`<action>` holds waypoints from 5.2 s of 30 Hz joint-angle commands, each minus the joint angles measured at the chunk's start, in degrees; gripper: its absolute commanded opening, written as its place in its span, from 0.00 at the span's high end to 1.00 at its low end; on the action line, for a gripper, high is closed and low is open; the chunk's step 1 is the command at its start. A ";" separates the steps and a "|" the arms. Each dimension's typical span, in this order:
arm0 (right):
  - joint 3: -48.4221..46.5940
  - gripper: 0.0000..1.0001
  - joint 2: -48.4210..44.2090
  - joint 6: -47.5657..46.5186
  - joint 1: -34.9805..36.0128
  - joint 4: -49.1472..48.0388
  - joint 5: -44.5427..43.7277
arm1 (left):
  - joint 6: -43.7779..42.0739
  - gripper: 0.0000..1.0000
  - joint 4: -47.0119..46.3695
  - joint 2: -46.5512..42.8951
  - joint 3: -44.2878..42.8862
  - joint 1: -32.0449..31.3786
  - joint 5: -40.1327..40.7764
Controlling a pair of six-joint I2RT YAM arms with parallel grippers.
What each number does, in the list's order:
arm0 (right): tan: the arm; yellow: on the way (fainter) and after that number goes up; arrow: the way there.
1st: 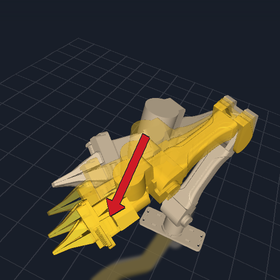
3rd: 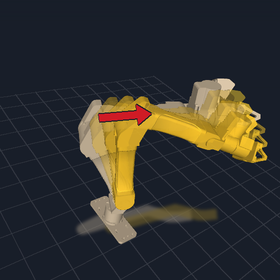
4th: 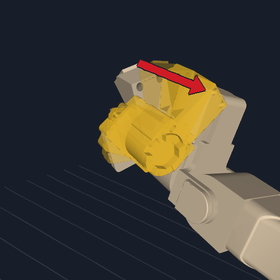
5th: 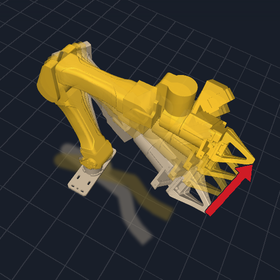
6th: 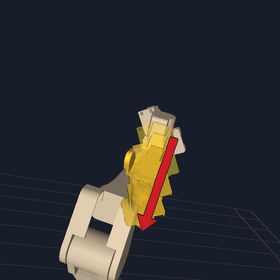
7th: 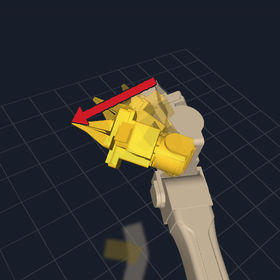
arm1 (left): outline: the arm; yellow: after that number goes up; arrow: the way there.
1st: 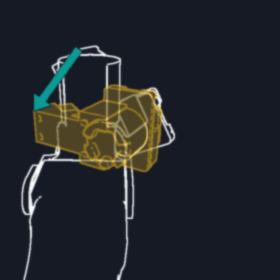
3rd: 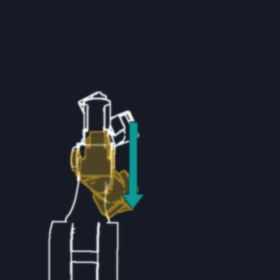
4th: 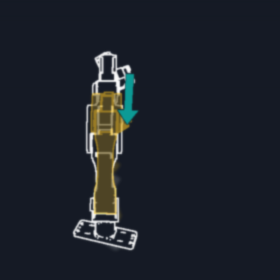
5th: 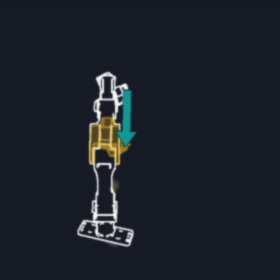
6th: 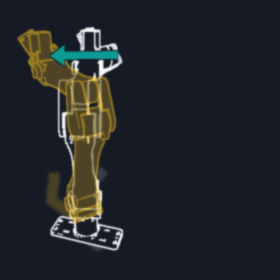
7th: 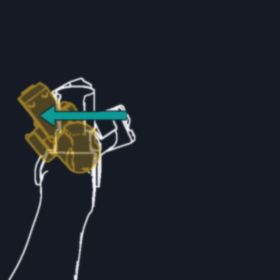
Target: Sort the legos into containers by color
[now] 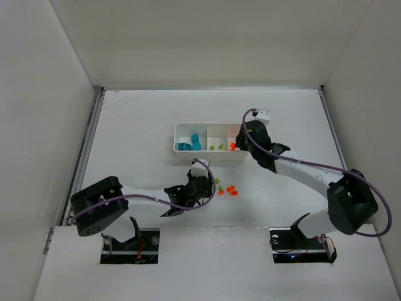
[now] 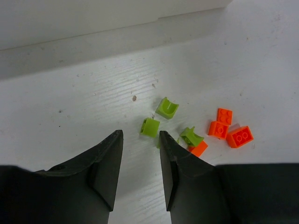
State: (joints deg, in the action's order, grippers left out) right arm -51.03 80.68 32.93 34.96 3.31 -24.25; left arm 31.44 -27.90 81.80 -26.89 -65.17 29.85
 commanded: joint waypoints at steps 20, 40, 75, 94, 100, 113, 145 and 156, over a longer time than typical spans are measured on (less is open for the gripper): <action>7.16 0.55 -5.62 0.82 10.42 -7.88 0.52 | -0.77 0.69 -7.35 7.94 -2.02 1.58 -2.34; 24.13 0.57 -18.63 11.46 18.08 -1.47 -2.56 | -1.47 0.87 -4.54 1.88 -2.28 1.49 -3.92; 25.36 0.57 -17.85 15.41 26.61 2.49 -4.93 | -12.98 0.83 -4.09 17.33 -31.46 17.57 -6.99; 19.30 0.58 -4.84 14.45 28.01 6.18 -7.21 | -9.30 0.63 -3.92 1.54 -14.35 15.12 -5.85; 18.07 0.72 -3.69 14.53 28.01 8.55 -8.97 | -6.31 0.63 -0.76 -7.52 -4.50 13.10 -5.15; 10.08 0.75 -13.54 2.42 19.59 7.94 -8.45 | 0.81 0.64 -0.48 -6.75 0.79 6.33 -4.97; 11.73 0.53 -7.47 0.56 13.06 -6.74 -4.14 | 0.73 0.64 -5.76 8.28 -7.12 3.42 -9.19; 19.91 0.54 -14.50 5.65 16.94 -5.33 -5.02 | -0.59 0.67 -4.80 12.86 -8.88 3.25 -8.67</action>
State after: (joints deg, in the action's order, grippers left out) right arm -32.45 68.31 36.10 51.42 -0.73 -28.12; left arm 31.94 -32.03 93.97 -34.04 -61.67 20.75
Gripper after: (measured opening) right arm 0.464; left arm 0.340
